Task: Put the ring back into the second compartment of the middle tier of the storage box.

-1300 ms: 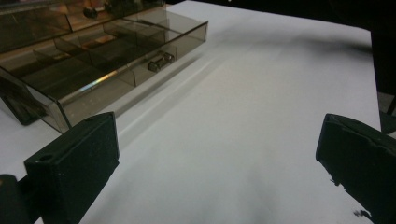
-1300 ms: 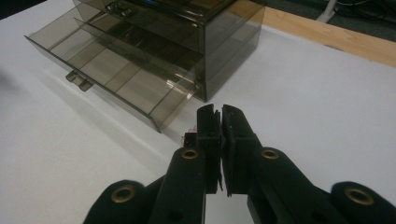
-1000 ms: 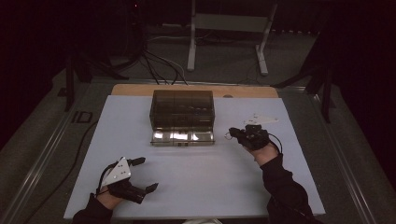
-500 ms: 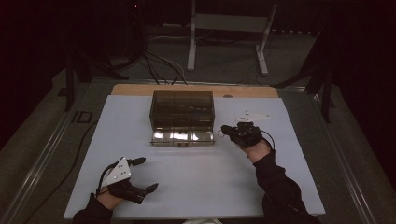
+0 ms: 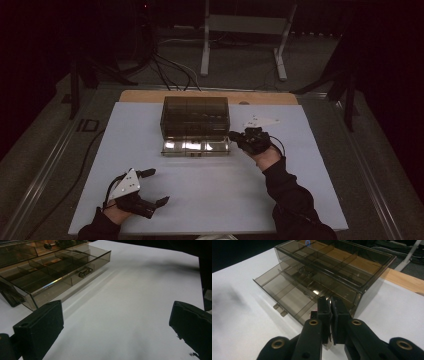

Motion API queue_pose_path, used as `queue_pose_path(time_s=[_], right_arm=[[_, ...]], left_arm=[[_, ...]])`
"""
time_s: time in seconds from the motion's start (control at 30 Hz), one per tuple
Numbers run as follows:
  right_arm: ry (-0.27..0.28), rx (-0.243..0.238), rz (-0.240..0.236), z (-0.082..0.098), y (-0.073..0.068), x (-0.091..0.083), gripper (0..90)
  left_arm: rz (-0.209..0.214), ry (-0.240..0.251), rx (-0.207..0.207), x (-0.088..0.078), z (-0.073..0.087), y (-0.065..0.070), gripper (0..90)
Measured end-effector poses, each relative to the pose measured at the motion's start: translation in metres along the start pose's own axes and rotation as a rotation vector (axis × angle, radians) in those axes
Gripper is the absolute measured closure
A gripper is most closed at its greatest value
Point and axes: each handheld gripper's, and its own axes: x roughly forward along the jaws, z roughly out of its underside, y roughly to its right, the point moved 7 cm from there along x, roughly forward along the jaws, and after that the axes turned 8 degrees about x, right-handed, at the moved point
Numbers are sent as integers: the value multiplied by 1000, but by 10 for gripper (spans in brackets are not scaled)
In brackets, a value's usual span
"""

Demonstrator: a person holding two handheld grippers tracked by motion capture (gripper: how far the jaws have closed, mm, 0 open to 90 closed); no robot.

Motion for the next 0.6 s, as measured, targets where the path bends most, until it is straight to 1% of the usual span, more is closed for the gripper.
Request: queue_pose_path(time_s=[0.1, 0.2, 0.33, 0.37, 0.53, 0.6], right_arm=[[-2, 0, -6, -2, -2, 2, 866], [-4, -3, -13, -3, -4, 5, 866], [-14, -7, -22, -5, -10, 14, 866], [-13, -10, -25, -6, -11, 15, 866], [-21, -13, -32, -7, -15, 20, 866], [-23, -18, -34, -9, -17, 24, 866]], left_arm=[[-2, 6, 1, 0, -1, 0, 8], [1, -4, 4, 0, 1, 0, 8], [0, 7, 1, 0, -1, 0, 8], [0, -2, 2, 0, 1, 0, 8], [1, 5, 2, 0, -1, 0, 8], [1, -3, 2, 0, 1, 0, 8]])
